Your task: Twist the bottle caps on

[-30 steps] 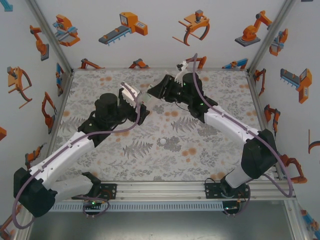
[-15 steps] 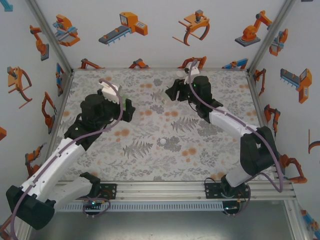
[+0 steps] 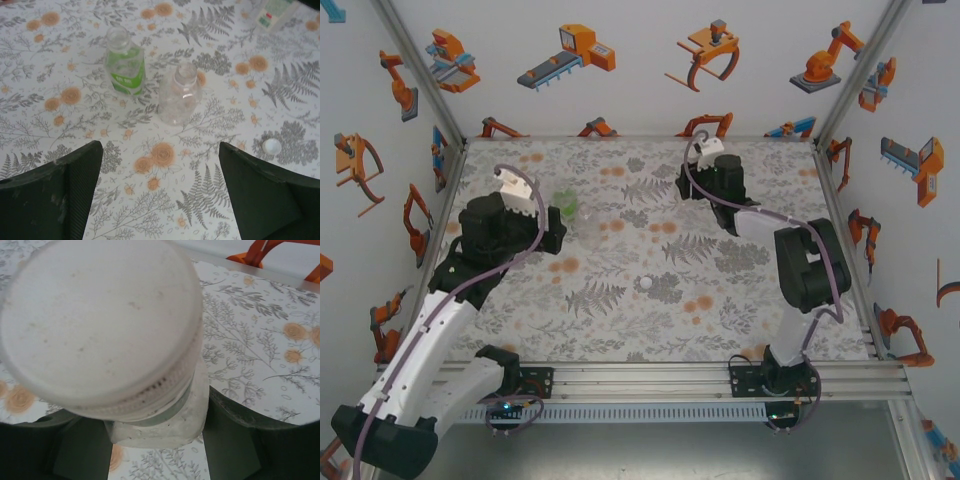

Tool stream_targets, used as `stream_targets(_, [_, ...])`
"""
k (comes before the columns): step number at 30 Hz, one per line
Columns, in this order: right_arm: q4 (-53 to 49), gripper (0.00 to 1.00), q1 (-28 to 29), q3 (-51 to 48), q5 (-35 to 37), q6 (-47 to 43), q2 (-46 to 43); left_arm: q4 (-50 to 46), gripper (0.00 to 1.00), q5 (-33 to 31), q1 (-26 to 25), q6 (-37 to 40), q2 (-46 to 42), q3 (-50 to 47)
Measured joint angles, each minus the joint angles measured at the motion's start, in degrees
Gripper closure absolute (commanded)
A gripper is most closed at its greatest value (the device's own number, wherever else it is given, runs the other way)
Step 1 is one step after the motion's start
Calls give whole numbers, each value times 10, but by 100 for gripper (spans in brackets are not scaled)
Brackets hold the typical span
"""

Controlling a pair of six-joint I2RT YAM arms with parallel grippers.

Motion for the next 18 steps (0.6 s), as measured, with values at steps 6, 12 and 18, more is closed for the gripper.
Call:
stream_targets(6, [0, 68, -21, 12, 6, -17, 19, -3, 10, 3, 0, 16, -1, -19])
stream_targets(12, [2, 62, -33, 13, 15, -28, 40, -3, 10, -3, 0, 21, -3, -19])
stream_targets(18, [5, 51, -35, 13, 17, -30, 40, -2, 10, -3, 0, 21, -7, -20])
